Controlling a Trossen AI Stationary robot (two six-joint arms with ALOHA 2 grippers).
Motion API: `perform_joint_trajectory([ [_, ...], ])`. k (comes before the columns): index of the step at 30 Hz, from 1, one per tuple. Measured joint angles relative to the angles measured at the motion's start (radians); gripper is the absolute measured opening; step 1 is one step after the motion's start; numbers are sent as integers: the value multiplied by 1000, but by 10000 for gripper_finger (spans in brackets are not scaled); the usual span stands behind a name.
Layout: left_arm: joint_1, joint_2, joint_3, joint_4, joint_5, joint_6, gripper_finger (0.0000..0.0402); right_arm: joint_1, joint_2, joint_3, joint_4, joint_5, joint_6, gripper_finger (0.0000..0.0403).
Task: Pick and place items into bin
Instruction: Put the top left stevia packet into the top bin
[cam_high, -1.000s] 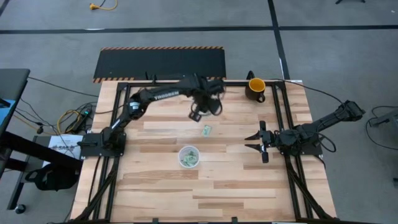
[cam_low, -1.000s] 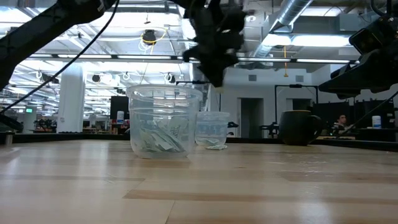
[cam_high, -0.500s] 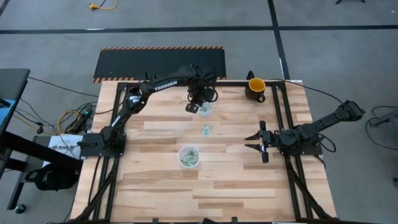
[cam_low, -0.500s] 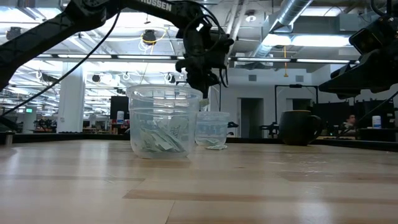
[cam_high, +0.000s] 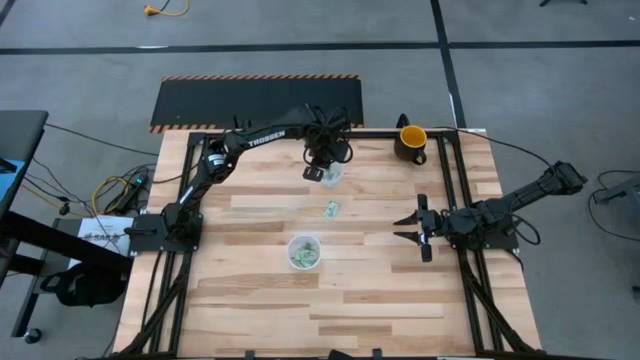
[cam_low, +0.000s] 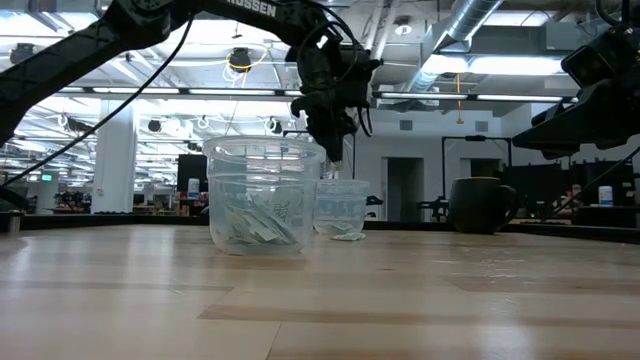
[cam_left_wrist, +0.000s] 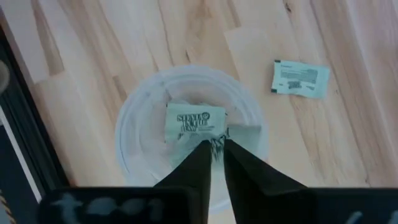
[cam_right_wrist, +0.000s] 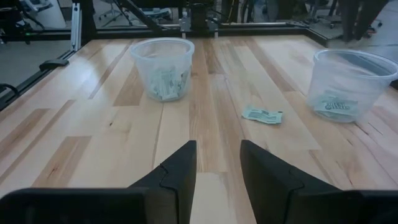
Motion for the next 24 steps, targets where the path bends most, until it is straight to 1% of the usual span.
perform_joint_trajectory([
  [9,-8,0,0,-13,2,-9,94,0,0,0,0,0,0,118],
  [10,-11,0,0,-23,15,-7,99,0,0,0,0,0,0,118],
  [13,-32,0,0,-61,106,29,113,0,0,0,0,0,0,118],
  [15,-55,0,0,-61,148,38,120,0,0,0,0,0,0,118],
  [19,-103,-5,-1,-63,161,38,133,0,0,0,0,0,0,118],
  [21,-123,-40,-29,-61,186,34,139,0,0,0,0,0,0,118],
  [24,-148,-152,-121,-44,200,33,143,0,0,0,0,0,0,118],
])
